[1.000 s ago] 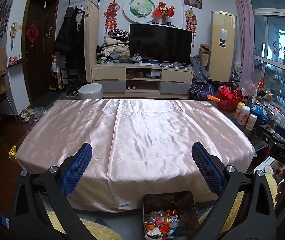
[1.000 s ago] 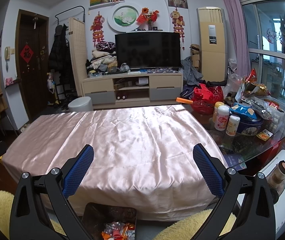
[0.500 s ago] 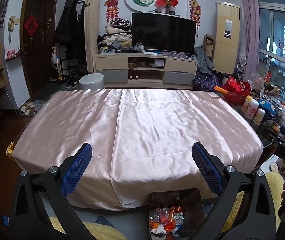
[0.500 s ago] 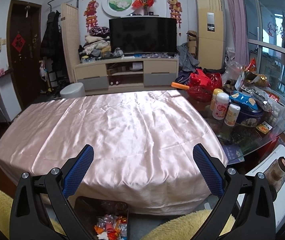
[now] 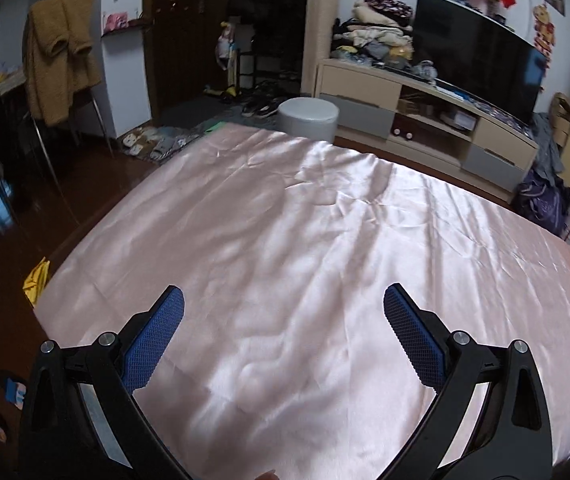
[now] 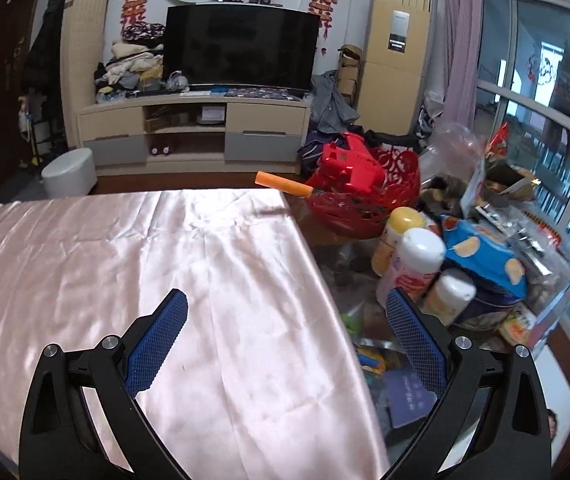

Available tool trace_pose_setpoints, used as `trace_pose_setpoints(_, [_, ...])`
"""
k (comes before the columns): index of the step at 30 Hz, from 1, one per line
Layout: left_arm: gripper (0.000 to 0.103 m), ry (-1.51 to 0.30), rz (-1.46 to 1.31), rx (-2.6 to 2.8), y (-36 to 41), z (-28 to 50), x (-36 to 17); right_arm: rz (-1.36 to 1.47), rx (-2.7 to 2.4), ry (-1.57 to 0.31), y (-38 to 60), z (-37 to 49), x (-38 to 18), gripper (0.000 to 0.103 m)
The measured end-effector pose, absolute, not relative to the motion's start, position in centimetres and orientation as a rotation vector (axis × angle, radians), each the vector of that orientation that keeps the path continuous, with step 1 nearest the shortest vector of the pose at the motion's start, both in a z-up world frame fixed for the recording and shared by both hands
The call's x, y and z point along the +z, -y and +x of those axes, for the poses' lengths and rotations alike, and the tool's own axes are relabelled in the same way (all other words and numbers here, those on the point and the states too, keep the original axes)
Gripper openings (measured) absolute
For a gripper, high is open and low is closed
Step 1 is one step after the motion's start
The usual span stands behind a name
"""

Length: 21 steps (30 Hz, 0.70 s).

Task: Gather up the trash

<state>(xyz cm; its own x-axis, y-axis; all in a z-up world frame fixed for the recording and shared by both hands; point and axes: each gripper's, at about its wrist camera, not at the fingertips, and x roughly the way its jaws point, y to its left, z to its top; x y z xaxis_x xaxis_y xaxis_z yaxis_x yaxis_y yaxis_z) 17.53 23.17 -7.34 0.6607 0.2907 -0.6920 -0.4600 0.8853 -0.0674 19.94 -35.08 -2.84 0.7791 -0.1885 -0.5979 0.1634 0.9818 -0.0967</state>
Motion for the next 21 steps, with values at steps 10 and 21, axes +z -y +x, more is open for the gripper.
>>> trace_pose_setpoints(10, [0.095,-0.836,-0.285,0.646,-29.5,24.1,-13.5,0.143,-0.267,-0.859,34.8,28.8,-12.5,0.100])
trace_pose_setpoints(21, [0.096,-0.925,-0.331,0.672,-31.1,25.6,-15.4,0.145,-0.255,-0.980,34.2,30.1,-14.5,0.101])
